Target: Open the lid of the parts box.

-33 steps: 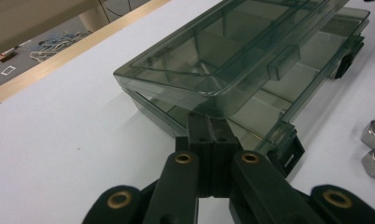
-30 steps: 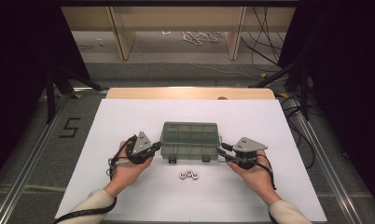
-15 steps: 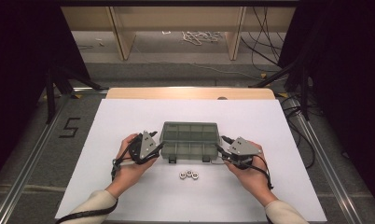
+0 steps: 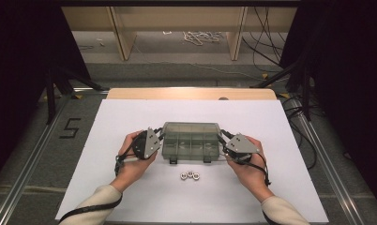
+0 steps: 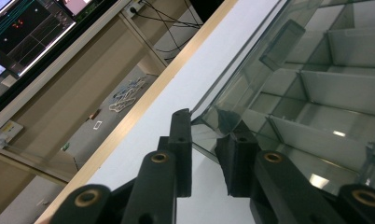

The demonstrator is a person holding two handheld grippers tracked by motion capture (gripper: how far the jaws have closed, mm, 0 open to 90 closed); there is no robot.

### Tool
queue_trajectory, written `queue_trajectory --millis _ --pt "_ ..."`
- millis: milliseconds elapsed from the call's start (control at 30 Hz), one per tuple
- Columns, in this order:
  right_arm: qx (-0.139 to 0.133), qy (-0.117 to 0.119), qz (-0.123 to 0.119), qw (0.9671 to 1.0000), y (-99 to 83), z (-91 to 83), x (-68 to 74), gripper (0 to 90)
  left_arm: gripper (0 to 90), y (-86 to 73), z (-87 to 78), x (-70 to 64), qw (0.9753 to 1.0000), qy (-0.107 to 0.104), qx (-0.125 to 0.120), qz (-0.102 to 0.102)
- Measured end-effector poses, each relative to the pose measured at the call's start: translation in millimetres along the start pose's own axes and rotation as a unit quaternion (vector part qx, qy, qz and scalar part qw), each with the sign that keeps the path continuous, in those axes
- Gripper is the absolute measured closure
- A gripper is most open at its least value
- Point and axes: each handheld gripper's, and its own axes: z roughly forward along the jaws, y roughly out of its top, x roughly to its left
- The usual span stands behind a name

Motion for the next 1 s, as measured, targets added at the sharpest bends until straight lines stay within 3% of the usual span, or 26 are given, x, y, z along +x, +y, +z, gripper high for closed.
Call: queue_trajectory --millis 133,267,733,1000 --pt "-0.001 -0.01 0.004 0.9999 4.3 2.9 -1.7 78.5 79.5 3.9 2.1 4.8 1.0 0.007 0.002 0.001" --pt "-0.001 -0.018 0.003 0.9998 7.7 6.3 -5.4 80.2 81.1 7.6 4.6 9.3 0.9999 0.01 0.001 -0.012" --pt "-0.005 -0.029 0.032 0.999 19.0 20.4 -17.5 82.9 82.2 13.5 15.4 30.1 0.9971 -0.003 -0.005 -0.076" --pt "-0.007 -0.028 0.047 0.9985 21.1 23.8 -21.9 83.0 81.8 17.4 20.3 39.0 0.9935 -0.014 -0.001 -0.113"
